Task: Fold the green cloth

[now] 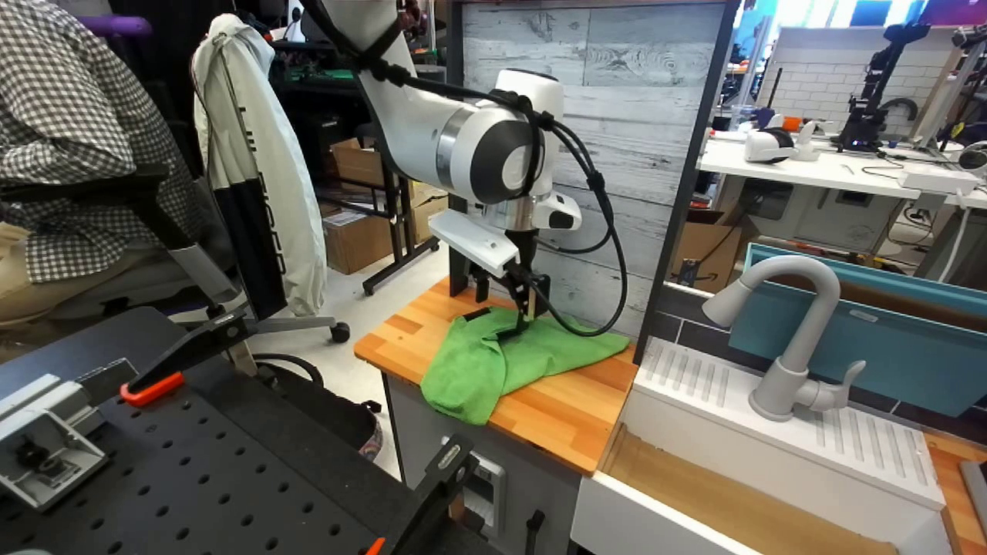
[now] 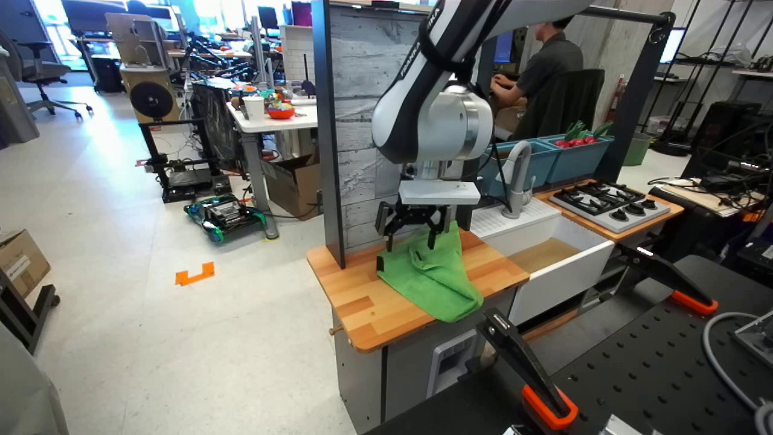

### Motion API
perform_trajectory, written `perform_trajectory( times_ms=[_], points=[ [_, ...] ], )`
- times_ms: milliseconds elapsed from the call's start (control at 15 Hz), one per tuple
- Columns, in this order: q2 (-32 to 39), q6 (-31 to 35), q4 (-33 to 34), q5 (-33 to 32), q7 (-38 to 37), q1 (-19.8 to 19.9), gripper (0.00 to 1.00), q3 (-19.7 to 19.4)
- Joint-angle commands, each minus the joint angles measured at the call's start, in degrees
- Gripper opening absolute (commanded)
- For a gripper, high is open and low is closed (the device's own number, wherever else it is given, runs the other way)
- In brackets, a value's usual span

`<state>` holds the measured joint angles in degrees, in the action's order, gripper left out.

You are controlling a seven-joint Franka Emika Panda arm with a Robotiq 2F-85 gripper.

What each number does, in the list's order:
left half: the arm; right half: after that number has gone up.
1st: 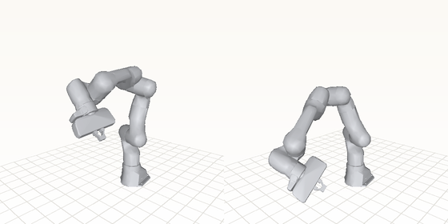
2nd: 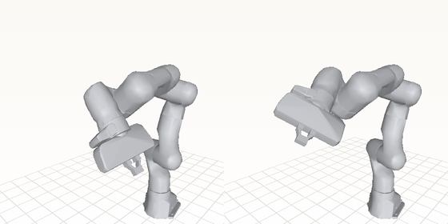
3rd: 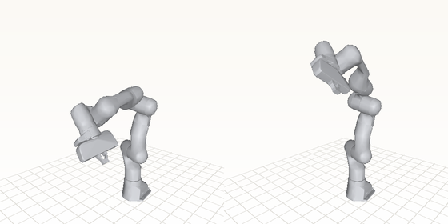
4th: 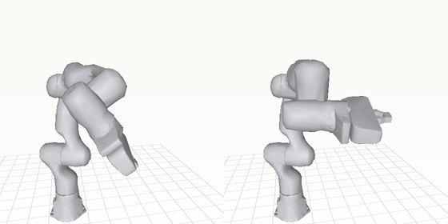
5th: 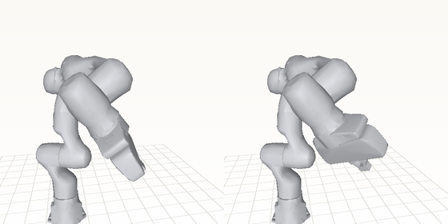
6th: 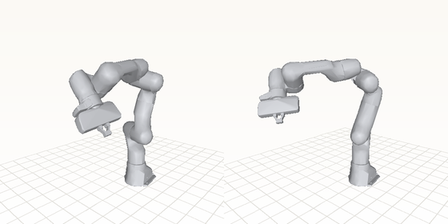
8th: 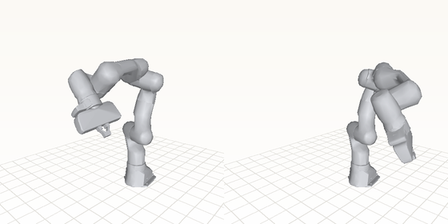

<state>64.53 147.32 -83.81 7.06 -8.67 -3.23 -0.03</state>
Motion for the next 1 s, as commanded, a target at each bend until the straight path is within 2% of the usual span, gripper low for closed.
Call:
perform_trajectory(
  times_ms=[0,267,467,533,933],
  points=[
    [-7.82,5.4,-11.54,-0.43,2.7,0.83,1.0,1.07],
    [-15.08,12.21,-21.66,-0.17,5.25,1.66,1.0,2.34],
    [-19.44,14.08,-26.79,0.03,6.54,2.7,1.0,3.43],
    [-14.52,11.82,-20.46,-0.47,4.2,0.98,1.0,1.85],
    [-14.75,11.8,-21.1,-0.45,4.26,1.05,1.0,1.92]
  ],
)
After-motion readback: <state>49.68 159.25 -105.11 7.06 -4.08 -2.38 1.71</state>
